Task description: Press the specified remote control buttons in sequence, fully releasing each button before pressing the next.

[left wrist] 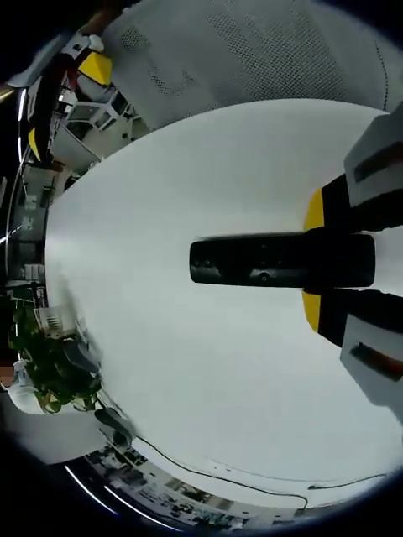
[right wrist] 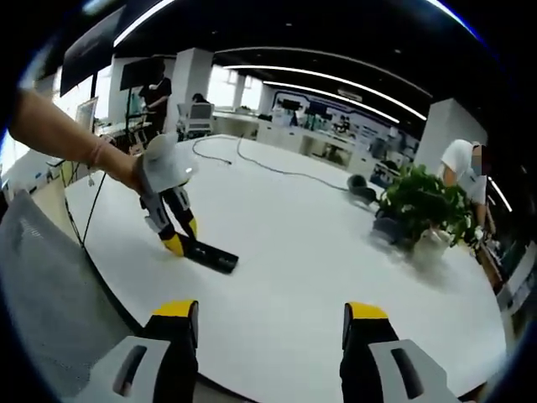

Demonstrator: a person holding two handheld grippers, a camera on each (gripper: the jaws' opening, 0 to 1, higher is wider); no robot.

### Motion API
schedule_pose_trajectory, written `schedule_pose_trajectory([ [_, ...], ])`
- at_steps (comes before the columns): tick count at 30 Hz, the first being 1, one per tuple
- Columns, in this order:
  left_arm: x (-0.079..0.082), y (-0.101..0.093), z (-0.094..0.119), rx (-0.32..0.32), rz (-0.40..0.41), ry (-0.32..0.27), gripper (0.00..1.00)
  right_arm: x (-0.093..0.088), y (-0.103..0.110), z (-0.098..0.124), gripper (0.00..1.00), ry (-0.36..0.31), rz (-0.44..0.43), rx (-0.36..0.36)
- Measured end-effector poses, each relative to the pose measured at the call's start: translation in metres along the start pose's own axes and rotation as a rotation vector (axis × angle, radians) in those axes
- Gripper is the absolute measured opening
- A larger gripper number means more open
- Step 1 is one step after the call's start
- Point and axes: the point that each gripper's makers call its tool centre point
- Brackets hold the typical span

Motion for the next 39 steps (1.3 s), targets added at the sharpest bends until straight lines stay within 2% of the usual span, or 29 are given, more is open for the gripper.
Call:
schedule_pose_trajectory([
  [8, -0.007, -0.016, 0.002, -0.005, -0.005, 0.000, 0.24, -0.001, 0.003, 0.000, 0.67, 0.011, 0.016, 0.014],
  [20, -0.013, -0.028, 0.004, 0.002, 0.017, -0.023, 0.24, -0.007, 0.010, -0.003, 0.67, 0.043, 0.037, 0.043],
  [39, -0.026, -0.052, 0.007, -0.004, 0.042, -0.062, 0.24, -0.010, 0.006, -0.003, 0.67, 0.054, 0.022, 0.017],
])
Point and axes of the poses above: the point that each gripper's makers call its tool centre point, and the gripper's own axes: z roughly backward along the fingers, y roughly to its left, x roughly out of its top, and after that the axes turned 13 degrees about z, right-handed
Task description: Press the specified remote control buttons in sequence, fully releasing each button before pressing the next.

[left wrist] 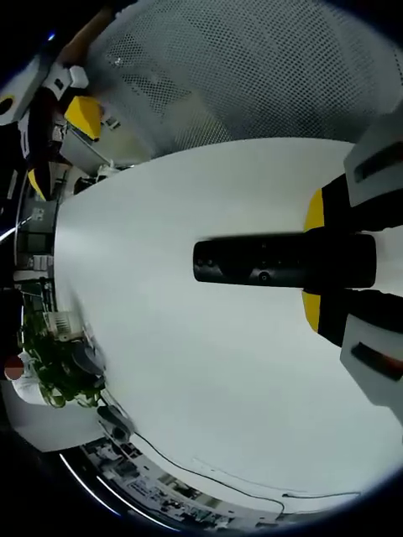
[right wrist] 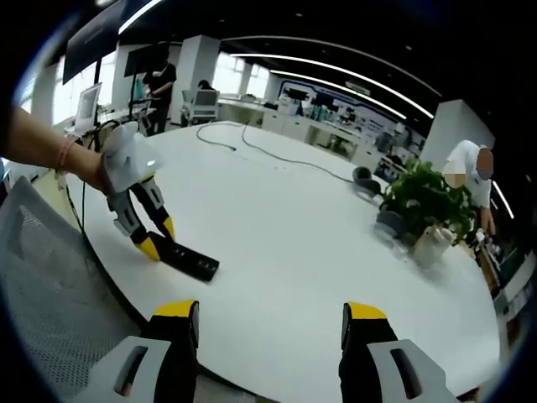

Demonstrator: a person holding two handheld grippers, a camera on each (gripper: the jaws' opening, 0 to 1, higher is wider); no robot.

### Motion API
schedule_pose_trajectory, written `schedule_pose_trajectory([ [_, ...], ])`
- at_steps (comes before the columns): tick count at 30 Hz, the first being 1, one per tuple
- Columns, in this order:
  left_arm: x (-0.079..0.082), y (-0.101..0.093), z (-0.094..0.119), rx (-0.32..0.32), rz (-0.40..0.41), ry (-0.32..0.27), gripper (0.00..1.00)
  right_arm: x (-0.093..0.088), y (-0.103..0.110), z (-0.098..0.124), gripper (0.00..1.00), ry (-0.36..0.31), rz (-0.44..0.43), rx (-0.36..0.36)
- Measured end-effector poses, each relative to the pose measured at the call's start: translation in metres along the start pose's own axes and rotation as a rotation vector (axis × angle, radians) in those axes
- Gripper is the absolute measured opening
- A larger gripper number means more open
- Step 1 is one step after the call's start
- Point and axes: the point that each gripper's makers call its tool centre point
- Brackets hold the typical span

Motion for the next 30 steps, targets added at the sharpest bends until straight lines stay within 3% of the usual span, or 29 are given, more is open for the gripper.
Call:
schedule_pose_trajectory([
  [24, -0.019, -0.034, 0.006, -0.040, -0.038, -0.014, 0.24, -0.010, 0.000, -0.001, 0.67, 0.057, 0.024, -0.004],
  [30, -0.024, -0.040, 0.008, -0.050, -0.028, -0.006, 0.24, -0.002, 0.007, 0.000, 0.67, 0.003, -0.048, 0.048],
])
Point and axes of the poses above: the point that each gripper's makers call its tool centre point, and the gripper's own axes: z roughly backward along the fingers, y roughly to its left, x roughly out of its top, and after that the axes turned 13 degrees about z, right-handed
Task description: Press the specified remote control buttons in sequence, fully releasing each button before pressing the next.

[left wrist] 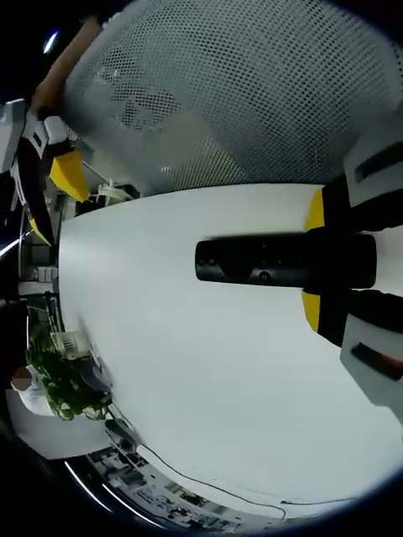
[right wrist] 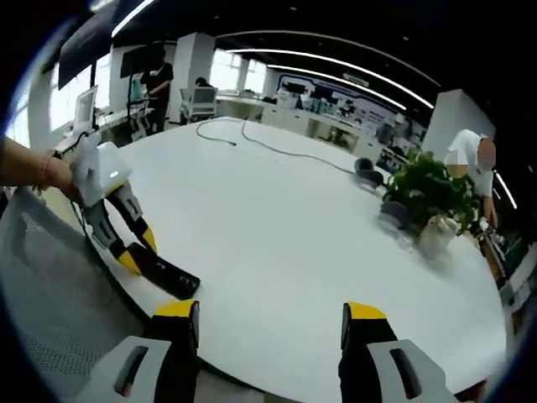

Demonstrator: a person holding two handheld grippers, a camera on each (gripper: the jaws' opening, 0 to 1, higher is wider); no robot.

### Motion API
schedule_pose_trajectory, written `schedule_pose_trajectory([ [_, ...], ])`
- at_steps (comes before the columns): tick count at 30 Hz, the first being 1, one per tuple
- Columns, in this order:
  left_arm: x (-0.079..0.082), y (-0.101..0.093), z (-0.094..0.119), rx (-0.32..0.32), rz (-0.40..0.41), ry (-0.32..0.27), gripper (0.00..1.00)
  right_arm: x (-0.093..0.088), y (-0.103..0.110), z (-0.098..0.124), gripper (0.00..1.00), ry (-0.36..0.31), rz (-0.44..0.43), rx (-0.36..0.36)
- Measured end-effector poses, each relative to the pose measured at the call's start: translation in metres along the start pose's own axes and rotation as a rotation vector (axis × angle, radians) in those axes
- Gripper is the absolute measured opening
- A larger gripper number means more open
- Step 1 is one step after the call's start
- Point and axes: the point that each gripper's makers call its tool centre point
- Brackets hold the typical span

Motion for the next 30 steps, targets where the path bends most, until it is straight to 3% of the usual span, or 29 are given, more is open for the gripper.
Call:
schedule_pose_trajectory([
  [7, -0.003, -0.003, 0.001, 0.009, -0.024, 0.004, 0.24, -0.002, 0.010, -0.003, 0.66, 0.018, 0.012, 0.048],
  [15, -0.004, -0.003, 0.002, -0.007, -0.056, -0.016, 0.24, -0.004, 0.029, -0.006, 0.62, 0.053, -0.007, 0.160],
  [21, -0.004, -0.003, 0.001, -0.011, -0.085, 0.000, 0.24, 0.003, 0.045, -0.014, 0.43, 0.065, -0.011, 0.293],
  [25, -0.004, -0.004, 0.000, -0.020, -0.108, 0.000, 0.24, 0.014, 0.066, -0.031, 0.30, 0.054, 0.080, 0.415],
  [30, -0.004, -0.004, 0.000, -0.035, -0.125, -0.013, 0.24, 0.010, 0.094, -0.051, 0.12, 0.096, 0.183, 0.551],
])
Point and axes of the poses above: the point that each gripper's makers call its tool centre point, and the gripper's own axes: z roughly backward along the fingers, y roughly to its left, x roughly out of its top, and after that the axes turned 13 degrees about z, right-handed
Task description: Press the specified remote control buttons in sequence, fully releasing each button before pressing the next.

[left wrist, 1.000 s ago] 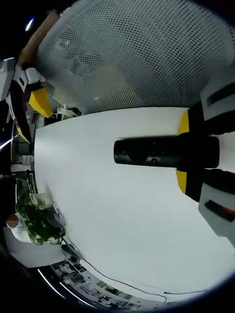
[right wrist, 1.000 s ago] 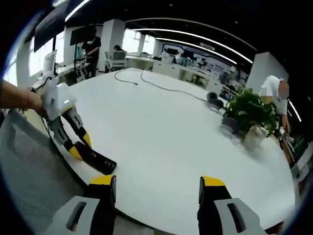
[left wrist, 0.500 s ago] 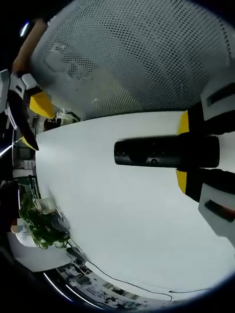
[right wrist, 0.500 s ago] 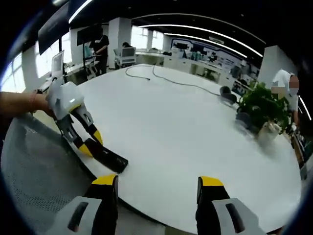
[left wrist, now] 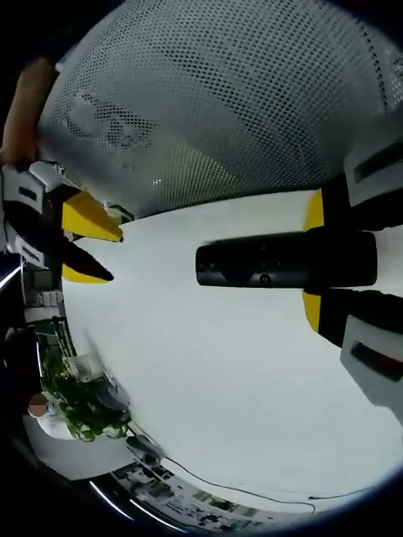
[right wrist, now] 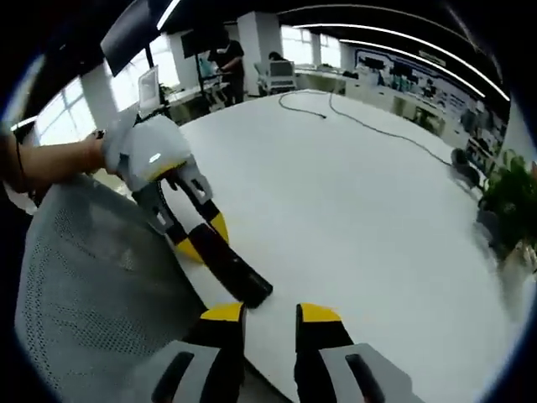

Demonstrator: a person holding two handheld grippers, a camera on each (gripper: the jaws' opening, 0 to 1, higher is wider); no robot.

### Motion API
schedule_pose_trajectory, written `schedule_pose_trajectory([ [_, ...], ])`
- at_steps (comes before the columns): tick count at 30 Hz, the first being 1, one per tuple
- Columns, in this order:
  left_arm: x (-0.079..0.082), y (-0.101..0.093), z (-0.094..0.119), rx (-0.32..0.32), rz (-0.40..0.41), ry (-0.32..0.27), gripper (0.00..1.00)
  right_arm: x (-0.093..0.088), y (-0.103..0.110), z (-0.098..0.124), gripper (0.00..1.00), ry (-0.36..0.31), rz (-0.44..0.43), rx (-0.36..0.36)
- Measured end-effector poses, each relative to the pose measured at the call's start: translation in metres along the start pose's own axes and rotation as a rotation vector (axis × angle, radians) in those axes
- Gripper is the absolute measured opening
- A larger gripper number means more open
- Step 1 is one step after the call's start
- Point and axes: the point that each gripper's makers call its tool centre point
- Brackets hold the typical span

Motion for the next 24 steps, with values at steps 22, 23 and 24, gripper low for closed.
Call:
schedule_pose_trajectory([
  [22, 0.001, 0.001, 0.000, -0.019, -0.008, 0.001, 0.24, -0.013, 0.008, -0.051, 0.00, 0.145, 0.253, 0.130],
  [23, 0.001, 0.001, 0.000, -0.019, -0.008, 0.001, 0.24, -0.013, 0.008, -0.051, 0.00, 0.149, 0.272, 0.132],
  [24, 0.001, 0.001, 0.000, -0.019, -0.008, 0.000, 0.24, -0.013, 0.008, -0.051, 0.00, 0.156, 0.285, 0.133],
])
Point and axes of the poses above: the point that each gripper's makers call its tool centre point, and the gripper's own axes: z roughly backward along the fingers, y roughly to its left, x roughly out of its top, and after that the axes turned 13 degrees about z, right-handed
